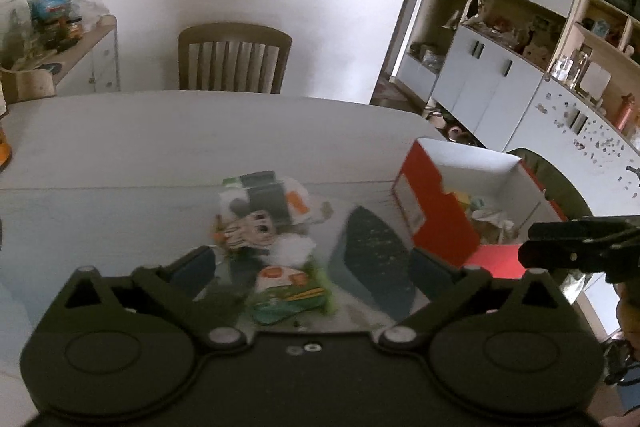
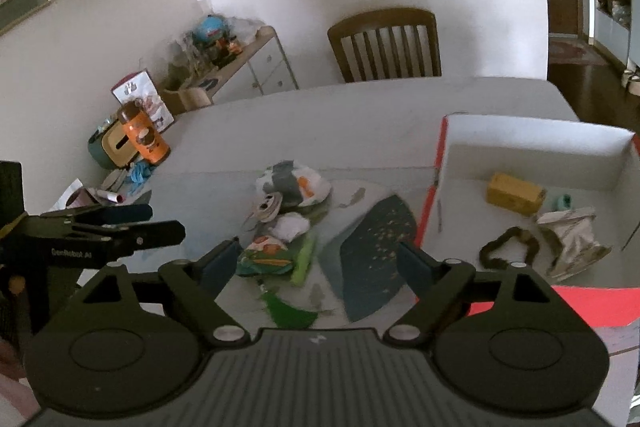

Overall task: Organize objects
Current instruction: 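Withdraw both tools from the shoebox toward the remaining items, then grasp the dark pouch with the left tool while the right tool grasps the green printed bag, then carry the dark pouch with the left tool while the right tool carries the printed bag to the shoebox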

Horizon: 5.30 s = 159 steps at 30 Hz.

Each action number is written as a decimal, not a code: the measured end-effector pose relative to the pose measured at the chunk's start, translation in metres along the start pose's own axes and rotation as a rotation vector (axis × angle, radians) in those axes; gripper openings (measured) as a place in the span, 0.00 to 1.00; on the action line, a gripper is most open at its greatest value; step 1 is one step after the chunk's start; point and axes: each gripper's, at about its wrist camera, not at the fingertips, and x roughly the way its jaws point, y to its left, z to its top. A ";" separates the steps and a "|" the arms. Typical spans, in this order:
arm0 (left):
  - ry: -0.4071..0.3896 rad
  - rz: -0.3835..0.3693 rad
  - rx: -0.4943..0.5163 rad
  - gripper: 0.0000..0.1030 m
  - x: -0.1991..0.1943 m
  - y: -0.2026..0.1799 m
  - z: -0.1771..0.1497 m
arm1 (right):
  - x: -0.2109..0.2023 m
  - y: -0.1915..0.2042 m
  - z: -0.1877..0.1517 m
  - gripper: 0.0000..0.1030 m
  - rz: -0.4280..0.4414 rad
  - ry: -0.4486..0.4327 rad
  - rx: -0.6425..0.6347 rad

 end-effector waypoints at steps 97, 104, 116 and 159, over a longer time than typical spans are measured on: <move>0.155 -0.039 0.056 0.31 0.045 0.037 -0.014 | 0.129 0.081 0.004 0.64 0.090 0.201 -0.217; 0.134 -0.085 0.098 0.31 0.033 -0.009 0.010 | 0.078 0.054 0.020 0.64 0.085 0.149 -0.175; 0.102 -0.151 0.186 0.31 0.042 -0.095 0.046 | 0.006 -0.042 0.058 0.64 0.032 0.086 -0.049; 0.336 -0.107 0.279 0.32 0.250 -0.257 0.055 | 0.026 -0.248 0.034 0.64 -0.192 0.223 -0.063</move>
